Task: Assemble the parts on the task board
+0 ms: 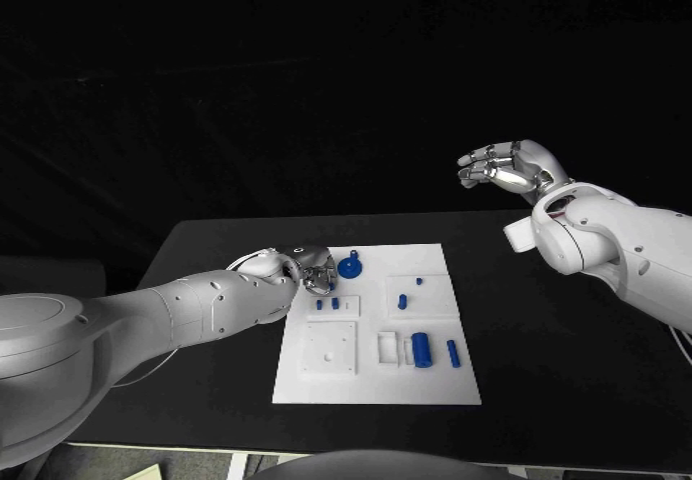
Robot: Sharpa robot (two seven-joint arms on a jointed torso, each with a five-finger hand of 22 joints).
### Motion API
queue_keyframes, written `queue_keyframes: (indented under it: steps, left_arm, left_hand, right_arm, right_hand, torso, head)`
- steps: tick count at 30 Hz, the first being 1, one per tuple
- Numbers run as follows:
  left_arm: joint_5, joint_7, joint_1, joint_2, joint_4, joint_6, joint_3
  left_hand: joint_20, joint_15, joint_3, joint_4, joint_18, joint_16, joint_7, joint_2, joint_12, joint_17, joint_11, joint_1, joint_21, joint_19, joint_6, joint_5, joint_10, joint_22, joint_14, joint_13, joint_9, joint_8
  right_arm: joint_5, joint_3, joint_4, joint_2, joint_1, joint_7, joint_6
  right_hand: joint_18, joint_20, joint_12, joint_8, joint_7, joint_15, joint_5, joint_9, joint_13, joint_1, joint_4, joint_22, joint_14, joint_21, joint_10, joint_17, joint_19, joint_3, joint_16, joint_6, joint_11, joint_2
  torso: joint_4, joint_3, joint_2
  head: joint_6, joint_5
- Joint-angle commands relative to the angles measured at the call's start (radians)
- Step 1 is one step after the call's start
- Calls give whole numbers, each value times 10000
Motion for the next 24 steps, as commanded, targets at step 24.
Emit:
queue_keyframes:
  steps: [24]
  left_arm:
    - [-39,-9,-112,-117,14,-100,-60]
  left_hand:
    - [-696,48,48,21,192,65,334,-619,-39,-23,77,60,9,-111,-1261,-88,-86,50,-135,-26,-338,-683]
  right_arm:
    - [-20,2,0,-15,-4,66,145]
  right_hand:
    - [189,83,-47,-3,11,32,64,-26,-14,16,-16,13,-47,-47,43,-18,-23,-67,-43,-58,-26,19]
  torso:
    - [5,0,-1]
  head:
    - [9,0]
